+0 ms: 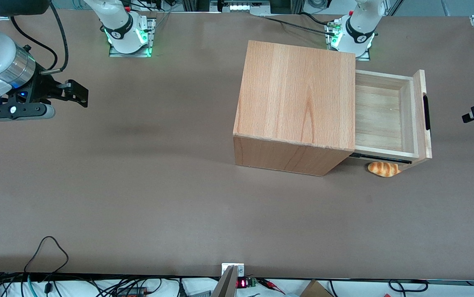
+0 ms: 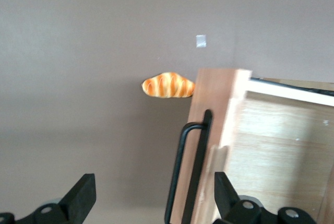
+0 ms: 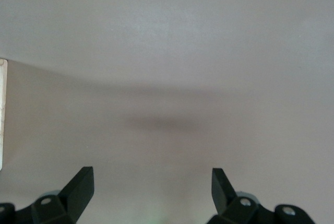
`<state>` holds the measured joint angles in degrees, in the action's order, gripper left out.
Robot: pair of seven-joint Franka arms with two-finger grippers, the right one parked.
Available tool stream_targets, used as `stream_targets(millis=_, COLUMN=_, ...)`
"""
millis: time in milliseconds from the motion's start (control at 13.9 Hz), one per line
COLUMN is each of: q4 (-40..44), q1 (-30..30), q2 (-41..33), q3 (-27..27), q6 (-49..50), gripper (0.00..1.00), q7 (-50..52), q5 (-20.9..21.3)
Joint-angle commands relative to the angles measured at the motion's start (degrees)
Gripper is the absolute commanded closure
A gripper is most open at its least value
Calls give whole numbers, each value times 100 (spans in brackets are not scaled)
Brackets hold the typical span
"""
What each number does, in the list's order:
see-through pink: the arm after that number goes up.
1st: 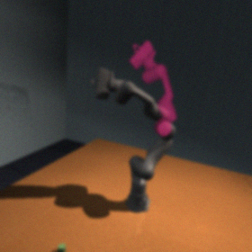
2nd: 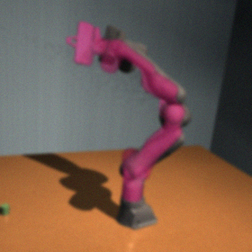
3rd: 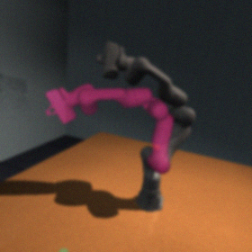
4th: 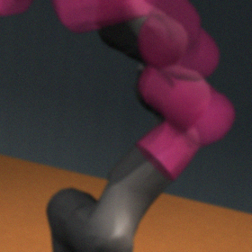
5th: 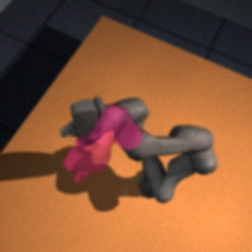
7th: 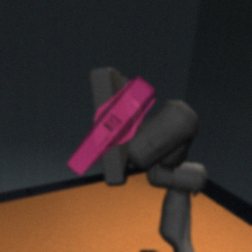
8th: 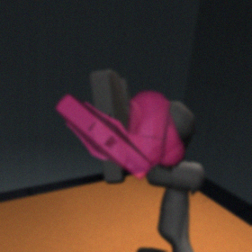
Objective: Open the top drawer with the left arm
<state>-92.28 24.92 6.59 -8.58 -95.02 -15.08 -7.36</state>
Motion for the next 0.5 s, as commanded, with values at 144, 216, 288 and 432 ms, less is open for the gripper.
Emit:
stream_targets(millis=144, q4=377, q1=-1126, q2=-88, q3=390, q6=151, gripper=0, q7=329, q5=542)
stream_targets(millis=216, q4=464, q1=-1503, q2=-88, q3=671, q6=151, gripper=0, q7=400, q5=560)
stream_targets(millis=288, q4=552, q1=-1829, q2=-97, q3=926, q6=168, gripper=0, q7=557, q5=569)
stream_targets(millis=432, q4=614, q1=-2357, q2=-97, q3=1287, q6=265, gripper=0, q7=655, q5=569)
